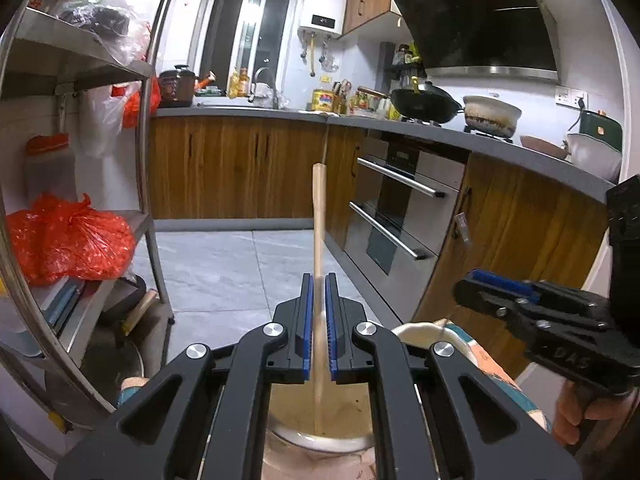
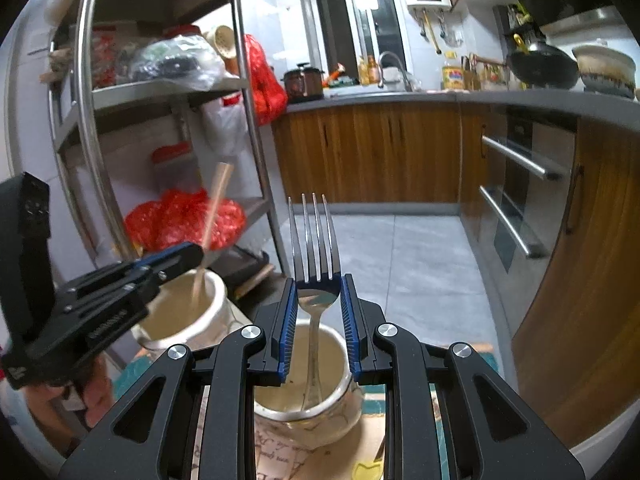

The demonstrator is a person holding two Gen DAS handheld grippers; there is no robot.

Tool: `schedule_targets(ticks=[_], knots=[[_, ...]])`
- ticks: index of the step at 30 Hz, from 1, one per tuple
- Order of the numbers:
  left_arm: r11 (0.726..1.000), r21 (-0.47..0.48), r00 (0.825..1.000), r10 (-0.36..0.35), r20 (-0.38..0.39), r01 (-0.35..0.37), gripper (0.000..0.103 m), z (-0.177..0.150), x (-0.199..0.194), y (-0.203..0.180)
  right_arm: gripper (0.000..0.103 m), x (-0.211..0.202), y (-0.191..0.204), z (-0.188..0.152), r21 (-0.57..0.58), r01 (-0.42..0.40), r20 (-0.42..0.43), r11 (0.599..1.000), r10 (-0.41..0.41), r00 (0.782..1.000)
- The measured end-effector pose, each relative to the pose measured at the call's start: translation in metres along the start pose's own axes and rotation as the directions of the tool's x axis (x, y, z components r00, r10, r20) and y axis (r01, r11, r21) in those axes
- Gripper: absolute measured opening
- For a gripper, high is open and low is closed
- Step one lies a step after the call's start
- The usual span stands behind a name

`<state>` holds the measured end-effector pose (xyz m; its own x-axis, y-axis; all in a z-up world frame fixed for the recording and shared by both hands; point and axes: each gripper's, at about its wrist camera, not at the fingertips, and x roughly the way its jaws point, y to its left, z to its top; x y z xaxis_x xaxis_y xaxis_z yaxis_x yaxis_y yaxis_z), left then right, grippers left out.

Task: Organize utensils
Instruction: 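Lower the fork into the short cup while the left tool drops the chopstick in the tall cup, then open both tools and withdraw them from the holder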

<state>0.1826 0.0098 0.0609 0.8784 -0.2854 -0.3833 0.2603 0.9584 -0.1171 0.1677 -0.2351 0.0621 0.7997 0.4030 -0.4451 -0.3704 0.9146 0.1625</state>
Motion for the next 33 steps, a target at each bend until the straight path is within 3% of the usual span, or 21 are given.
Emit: schedule_targets(ticks=[4, 6, 8, 15, 17, 21, 24, 26, 27, 33], knots=[[1.000, 0.008, 1.000, 0.007, -0.017, -0.007, 0.009, 0.000, -0.001, 0.002, 0.023, 0.006, -0.004, -0.003, 0.015, 0.012, -0.017, 1.000, -0.011, 1.000], [1.000, 0.003, 1.000, 0.012, -0.017, -0.012, 0.021, 0.001, -0.003, 0.003, 0.023, 0.007, -0.005, -0.003, 0.022, 0.017, -0.018, 1.000, -0.017, 1.000], [1.000, -0.011, 1.000, 0.013, -0.003, -0.013, 0.047, 0.002, -0.008, 0.004, 0.023, 0.008, -0.006, -0.003, 0.021, 0.029, -0.021, 0.999, -0.029, 0.999], [0.999, -0.014, 1.000, 0.030, 0.010, -0.029, 0.059, 0.007, -0.019, 0.006, 0.025, 0.014, -0.012, -0.004, 0.041, 0.058, -0.043, 0.997, -0.056, 0.998], [0.999, -0.012, 0.999, 0.031, 0.013, -0.031, 0.062, 0.007, -0.022, 0.005, 0.037, 0.012, -0.015, -0.005, 0.057, 0.055, -0.045, 0.997, -0.052, 0.998], [0.999, -0.014, 0.999, 0.031, 0.022, -0.030, 0.074, 0.006, -0.032, 0.005, 0.050, 0.000, -0.017, -0.007, 0.071, 0.055, -0.023, 0.996, -0.053, 0.998], [0.999, -0.011, 0.999, 0.033, 0.032, -0.033, 0.083, 0.005, -0.041, 0.004, 0.070, -0.010, -0.019, -0.008, 0.079, 0.060, -0.006, 0.995, -0.059, 0.998], [0.999, -0.007, 0.999, 0.036, 0.035, -0.036, 0.096, 0.005, -0.047, 0.003, 0.090, -0.019, -0.022, -0.008, 0.091, 0.067, 0.012, 0.994, -0.068, 0.998], [0.999, -0.003, 0.999, 0.035, 0.038, -0.035, 0.098, 0.004, -0.051, 0.002, 0.094, -0.025, -0.024, -0.008, 0.098, 0.069, 0.021, 0.993, -0.072, 0.997], [0.999, 0.014, 0.999, 0.032, 0.029, -0.032, 0.098, -0.003, -0.072, 0.000, 0.098, -0.063, -0.039, -0.012, 0.145, 0.108, 0.095, 0.983, -0.123, 0.988]])
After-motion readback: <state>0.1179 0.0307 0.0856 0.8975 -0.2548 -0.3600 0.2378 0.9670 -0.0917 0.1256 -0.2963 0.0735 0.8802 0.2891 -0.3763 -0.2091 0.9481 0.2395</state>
